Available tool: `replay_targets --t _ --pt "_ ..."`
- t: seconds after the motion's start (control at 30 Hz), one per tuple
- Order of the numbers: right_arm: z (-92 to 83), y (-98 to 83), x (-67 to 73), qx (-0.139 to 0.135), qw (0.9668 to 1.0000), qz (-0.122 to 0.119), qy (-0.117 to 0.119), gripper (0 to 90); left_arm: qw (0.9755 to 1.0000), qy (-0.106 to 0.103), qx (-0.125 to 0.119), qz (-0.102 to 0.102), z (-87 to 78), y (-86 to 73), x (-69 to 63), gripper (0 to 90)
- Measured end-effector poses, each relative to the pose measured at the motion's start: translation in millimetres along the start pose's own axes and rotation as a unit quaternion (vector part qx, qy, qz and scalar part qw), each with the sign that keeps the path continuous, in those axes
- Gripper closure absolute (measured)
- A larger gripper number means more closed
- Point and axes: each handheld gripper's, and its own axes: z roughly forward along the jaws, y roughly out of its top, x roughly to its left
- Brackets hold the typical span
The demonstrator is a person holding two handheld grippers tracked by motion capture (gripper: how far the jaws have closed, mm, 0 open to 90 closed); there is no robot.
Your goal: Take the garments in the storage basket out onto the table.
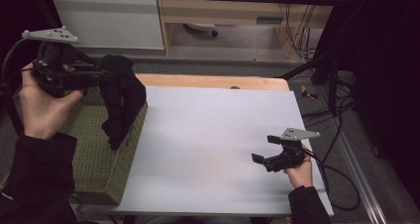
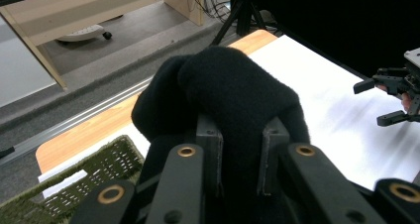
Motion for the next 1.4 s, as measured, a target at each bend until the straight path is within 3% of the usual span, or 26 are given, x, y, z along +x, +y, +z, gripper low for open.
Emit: replay_targets --t 0.33,1.4 --pt "0.4 -0.1 0.0 0.0 1.0 0.0 0.0 0.7 0.9997 -0.014 -0.005 0.02 12.2 12.5 -14.3 76.8" --pt "-1.1 0.3 -0.2 -0.003 1.0 0.001 0.001 0.7 0.9968 -0.063 0.0 0.049 55.2 33.5 -55.3 76.8"
